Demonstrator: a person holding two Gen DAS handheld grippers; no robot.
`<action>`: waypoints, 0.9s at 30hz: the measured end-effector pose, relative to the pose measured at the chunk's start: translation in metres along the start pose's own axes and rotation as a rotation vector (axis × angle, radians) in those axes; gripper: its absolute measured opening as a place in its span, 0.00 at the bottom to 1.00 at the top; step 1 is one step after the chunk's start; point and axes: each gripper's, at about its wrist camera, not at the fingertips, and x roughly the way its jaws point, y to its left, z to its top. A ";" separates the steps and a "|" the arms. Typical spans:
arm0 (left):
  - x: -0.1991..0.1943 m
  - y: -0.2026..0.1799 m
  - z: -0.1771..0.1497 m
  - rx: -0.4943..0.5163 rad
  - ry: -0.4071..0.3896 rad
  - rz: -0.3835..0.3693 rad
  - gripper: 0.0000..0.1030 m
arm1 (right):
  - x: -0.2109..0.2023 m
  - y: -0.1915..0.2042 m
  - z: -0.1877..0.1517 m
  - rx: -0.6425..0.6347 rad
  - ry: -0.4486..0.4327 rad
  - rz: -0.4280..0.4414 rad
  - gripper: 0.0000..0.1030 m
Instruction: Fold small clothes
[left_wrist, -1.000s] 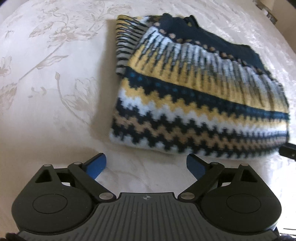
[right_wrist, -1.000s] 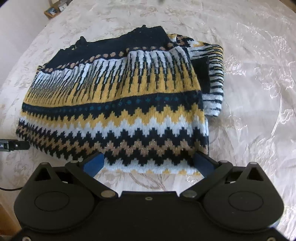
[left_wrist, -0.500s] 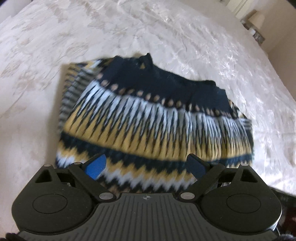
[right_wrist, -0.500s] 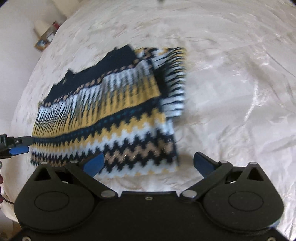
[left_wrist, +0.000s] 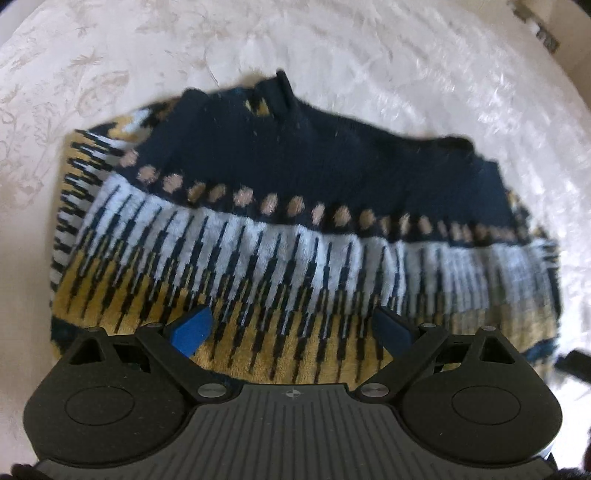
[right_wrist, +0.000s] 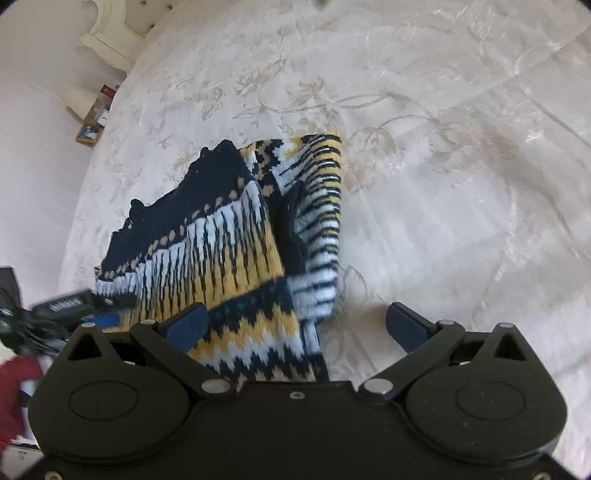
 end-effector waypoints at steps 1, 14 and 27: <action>0.004 -0.002 0.000 0.012 0.004 0.008 0.94 | 0.004 -0.001 0.004 0.000 0.009 0.007 1.00; 0.028 -0.016 0.011 0.021 0.012 0.045 1.00 | 0.061 -0.012 0.037 0.106 0.116 0.259 1.00; 0.024 -0.015 -0.004 0.028 -0.024 0.048 1.00 | 0.081 -0.008 0.048 0.152 0.150 0.351 1.00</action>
